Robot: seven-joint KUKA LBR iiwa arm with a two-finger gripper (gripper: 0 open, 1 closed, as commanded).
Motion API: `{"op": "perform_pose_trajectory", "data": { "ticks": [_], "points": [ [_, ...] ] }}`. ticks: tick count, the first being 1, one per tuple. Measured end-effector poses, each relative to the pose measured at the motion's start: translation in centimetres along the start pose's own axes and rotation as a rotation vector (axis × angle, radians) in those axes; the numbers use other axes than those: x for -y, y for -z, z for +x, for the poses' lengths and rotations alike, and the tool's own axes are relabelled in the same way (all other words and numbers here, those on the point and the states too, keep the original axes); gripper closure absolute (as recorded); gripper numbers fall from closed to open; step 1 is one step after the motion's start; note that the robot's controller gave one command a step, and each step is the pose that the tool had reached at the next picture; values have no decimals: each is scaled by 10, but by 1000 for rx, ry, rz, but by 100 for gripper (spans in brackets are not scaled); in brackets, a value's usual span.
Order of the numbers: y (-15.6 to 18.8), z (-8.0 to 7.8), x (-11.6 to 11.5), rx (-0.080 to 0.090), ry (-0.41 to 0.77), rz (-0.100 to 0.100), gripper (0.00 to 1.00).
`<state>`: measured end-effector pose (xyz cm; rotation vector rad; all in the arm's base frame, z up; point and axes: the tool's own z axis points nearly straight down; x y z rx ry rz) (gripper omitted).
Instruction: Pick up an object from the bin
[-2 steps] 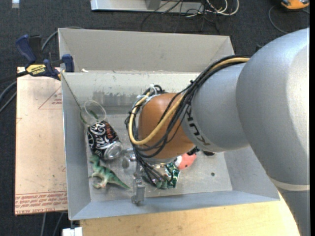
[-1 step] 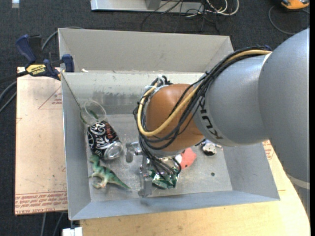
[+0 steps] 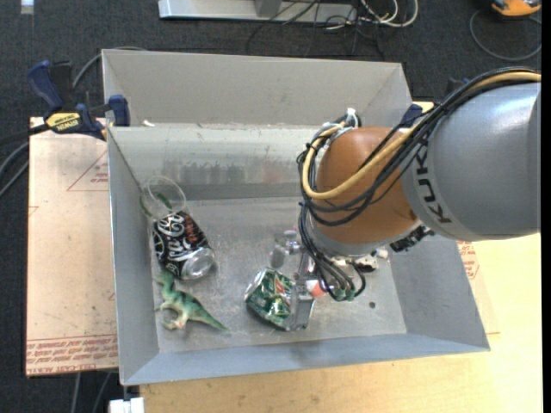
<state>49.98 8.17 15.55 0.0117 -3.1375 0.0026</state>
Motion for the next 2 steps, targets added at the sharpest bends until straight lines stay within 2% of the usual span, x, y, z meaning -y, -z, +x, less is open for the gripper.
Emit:
{"op": "perform_pose_trajectory", "data": {
  "ticks": [1,2],
  "points": [
    [-27,-13,-4,9,220,-4,0],
    [-45,-11,9,0,297,-1,0]
  ]
}}
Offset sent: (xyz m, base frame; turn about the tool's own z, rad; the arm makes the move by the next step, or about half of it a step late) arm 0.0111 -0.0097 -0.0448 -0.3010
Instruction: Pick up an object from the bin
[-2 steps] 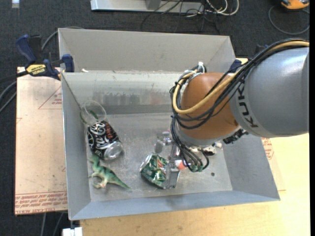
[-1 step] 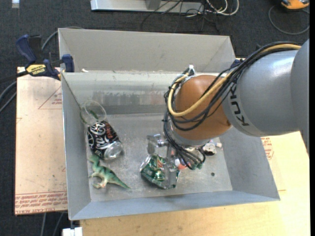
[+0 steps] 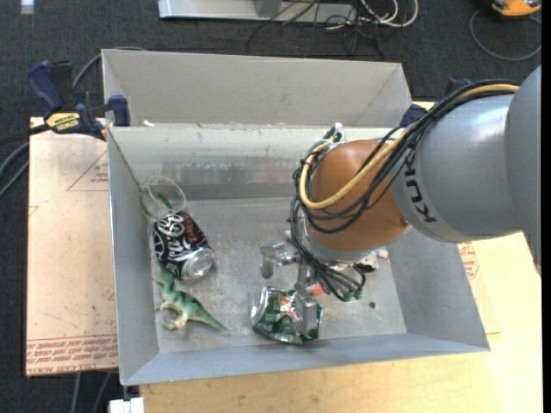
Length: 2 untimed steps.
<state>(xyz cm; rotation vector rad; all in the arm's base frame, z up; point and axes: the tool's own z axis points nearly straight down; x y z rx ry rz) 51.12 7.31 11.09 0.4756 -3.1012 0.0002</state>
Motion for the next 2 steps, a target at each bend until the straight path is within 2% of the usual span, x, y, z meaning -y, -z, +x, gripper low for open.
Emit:
{"op": "perform_pose_trajectory", "data": {
  "ticks": [1,2],
  "points": [
    [-32,-11,1,10,271,-2,100],
    [-32,-11,1,11,271,-3,100]
  ]
}}
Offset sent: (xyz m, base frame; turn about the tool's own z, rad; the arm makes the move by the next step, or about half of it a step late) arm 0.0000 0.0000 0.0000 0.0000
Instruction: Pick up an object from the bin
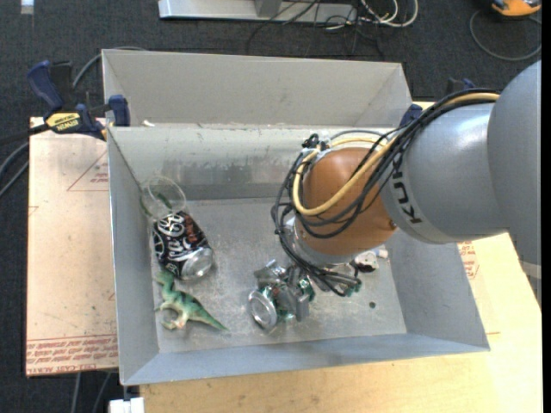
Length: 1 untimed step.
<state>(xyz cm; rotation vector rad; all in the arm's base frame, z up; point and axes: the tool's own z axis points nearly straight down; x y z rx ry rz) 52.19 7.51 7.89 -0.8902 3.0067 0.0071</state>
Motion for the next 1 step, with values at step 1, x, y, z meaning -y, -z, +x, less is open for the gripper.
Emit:
{"op": "perform_pose_trajectory", "data": {
  "ticks": [1],
  "points": [
    [75,-20,-12,10,27,2,100]
  ]
}}
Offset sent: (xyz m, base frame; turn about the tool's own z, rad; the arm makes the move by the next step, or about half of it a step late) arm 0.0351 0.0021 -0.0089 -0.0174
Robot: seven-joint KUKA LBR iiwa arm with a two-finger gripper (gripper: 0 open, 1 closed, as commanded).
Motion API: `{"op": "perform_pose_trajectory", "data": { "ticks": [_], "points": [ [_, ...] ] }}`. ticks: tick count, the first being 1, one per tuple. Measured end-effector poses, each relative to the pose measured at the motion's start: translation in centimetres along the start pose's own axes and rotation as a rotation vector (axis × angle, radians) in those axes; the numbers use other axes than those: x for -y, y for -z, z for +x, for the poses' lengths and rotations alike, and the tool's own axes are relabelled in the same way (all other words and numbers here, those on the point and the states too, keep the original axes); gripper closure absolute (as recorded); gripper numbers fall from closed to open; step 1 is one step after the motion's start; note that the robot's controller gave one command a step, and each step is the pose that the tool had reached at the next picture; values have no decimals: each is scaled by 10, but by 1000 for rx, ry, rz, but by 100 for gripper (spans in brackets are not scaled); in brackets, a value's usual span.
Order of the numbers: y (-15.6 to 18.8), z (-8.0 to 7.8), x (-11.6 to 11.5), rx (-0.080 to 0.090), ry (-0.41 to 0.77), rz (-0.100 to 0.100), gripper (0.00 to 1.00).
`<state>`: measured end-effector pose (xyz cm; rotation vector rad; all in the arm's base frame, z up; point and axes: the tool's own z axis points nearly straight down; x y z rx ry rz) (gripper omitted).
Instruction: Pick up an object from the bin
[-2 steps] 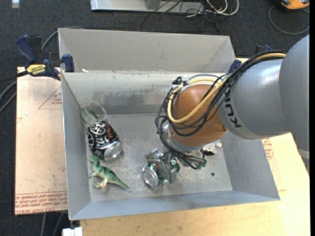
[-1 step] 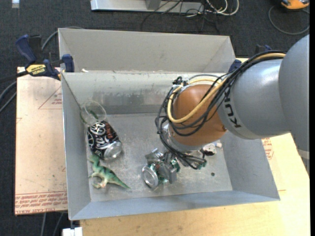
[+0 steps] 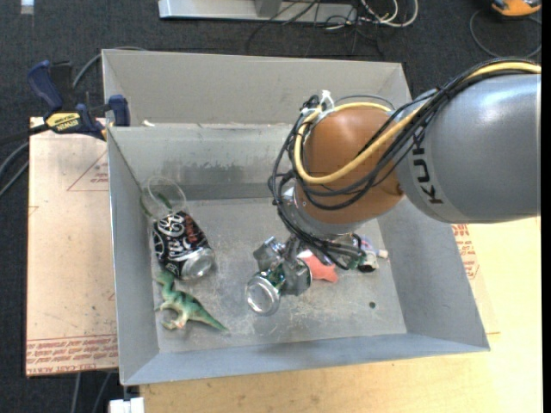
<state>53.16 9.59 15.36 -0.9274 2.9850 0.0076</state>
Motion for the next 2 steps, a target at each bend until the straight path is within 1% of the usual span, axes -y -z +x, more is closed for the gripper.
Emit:
{"op": "perform_pose_trajectory", "data": {
  "ticks": [1,2],
  "points": [
    [-82,-14,28,4,-12,-4,100],
    [158,-18,7,12,-34,4,100]
  ]
}}
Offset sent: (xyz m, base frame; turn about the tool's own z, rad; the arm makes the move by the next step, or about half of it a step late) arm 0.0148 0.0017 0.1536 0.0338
